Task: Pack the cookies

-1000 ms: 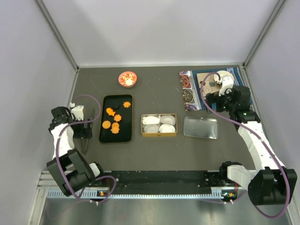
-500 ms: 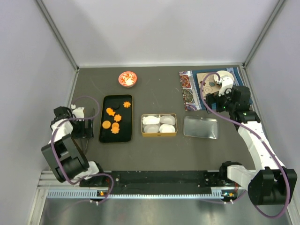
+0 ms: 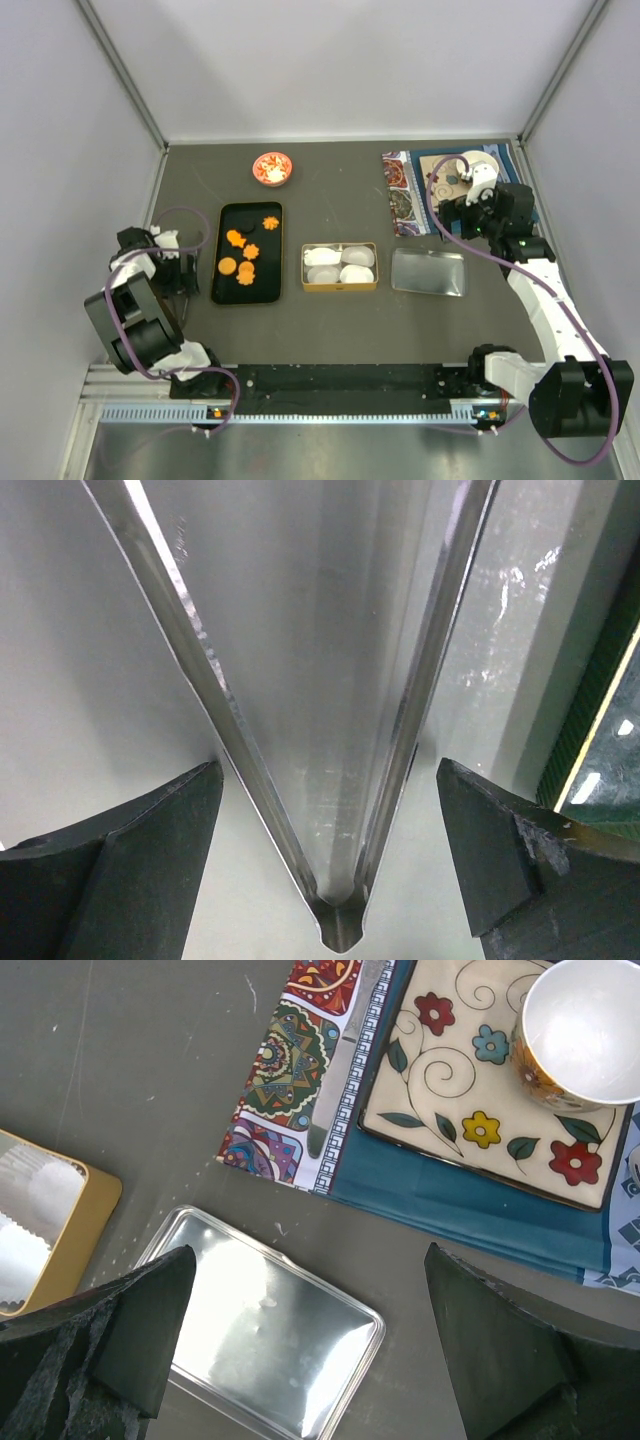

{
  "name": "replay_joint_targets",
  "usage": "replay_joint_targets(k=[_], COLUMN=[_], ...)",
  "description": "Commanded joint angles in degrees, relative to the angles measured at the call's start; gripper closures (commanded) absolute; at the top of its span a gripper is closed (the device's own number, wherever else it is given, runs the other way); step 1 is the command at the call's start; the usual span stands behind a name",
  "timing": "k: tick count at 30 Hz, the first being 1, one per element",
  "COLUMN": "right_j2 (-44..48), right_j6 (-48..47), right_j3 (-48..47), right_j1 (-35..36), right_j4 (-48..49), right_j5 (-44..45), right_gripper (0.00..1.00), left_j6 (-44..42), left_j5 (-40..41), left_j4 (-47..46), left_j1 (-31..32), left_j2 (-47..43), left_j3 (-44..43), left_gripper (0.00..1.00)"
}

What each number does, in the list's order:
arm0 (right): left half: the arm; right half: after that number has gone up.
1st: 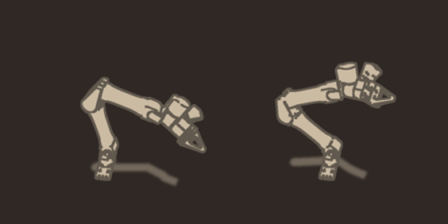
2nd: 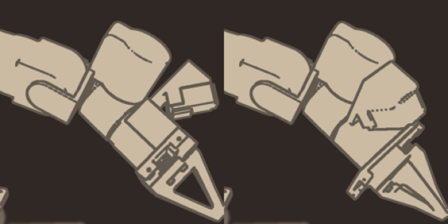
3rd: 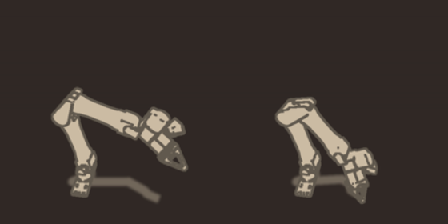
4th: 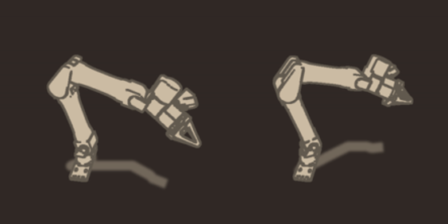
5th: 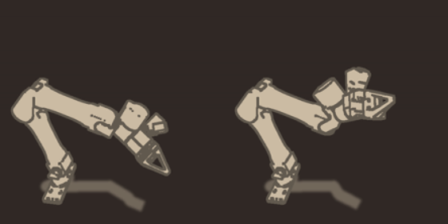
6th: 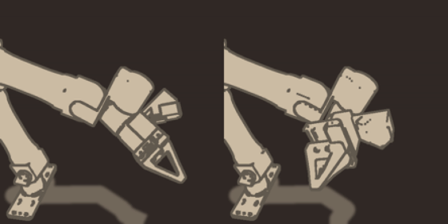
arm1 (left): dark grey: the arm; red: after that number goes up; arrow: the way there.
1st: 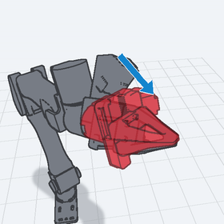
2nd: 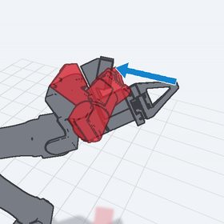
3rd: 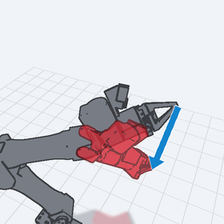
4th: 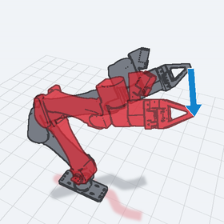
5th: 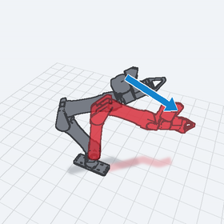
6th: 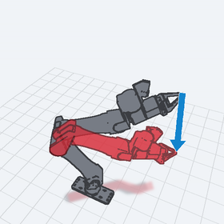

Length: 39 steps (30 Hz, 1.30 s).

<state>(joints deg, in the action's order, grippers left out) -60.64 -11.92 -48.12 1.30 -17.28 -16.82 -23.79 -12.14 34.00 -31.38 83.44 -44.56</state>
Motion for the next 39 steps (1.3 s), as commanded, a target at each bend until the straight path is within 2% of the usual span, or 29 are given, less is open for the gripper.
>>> replay_joint_targets(k=[1, 16, 28, 35, 38, 39], right_j2=[0.96, 1.49, 1.58, 1.67, 1.67, 1.75], right_j6=[-0.65, -0.65, -0.73, -0.65, -0.65, -0.65], right_j3=[-2.51, -2.51, -2.51, -2.51, -2.51, -2.51], right_j1=[-0.6, -0.69, -0.6, -0.6, -0.68, -0.6], right_j4=[0.84, 0.84, 0.84, 0.84, 0.84, 0.84], right_j5=[-1.2, -1.55, -1.9, -1.99, -1.9, -1.9], right_gripper=[0.01, 0.01, 0.01, 0.01, 0.01, 0.01], left_j6=[0.5, 0.33, 0.85, 0.41, 0.06, -0.03], left_j5=[0.98, 3.7, 8.54, 9.77, 10.03, 9.95], left_j4=[-2.97, -2.62, -4.29, -4.91, -4.91, -4.82], left_j1=[-0.27, 0.0, 4.39, 4.83, 4.75, 4.74], left_j2=[1.72, 5.68, 6.21, 8.14, 7.88, 7.79], left_j3=[-0.88, -1.85, -0.53, -0.27, 0.08, 0.17], left_gripper=[0.06, 0.09, 0.13, 0.21, 0.3, 0.36])
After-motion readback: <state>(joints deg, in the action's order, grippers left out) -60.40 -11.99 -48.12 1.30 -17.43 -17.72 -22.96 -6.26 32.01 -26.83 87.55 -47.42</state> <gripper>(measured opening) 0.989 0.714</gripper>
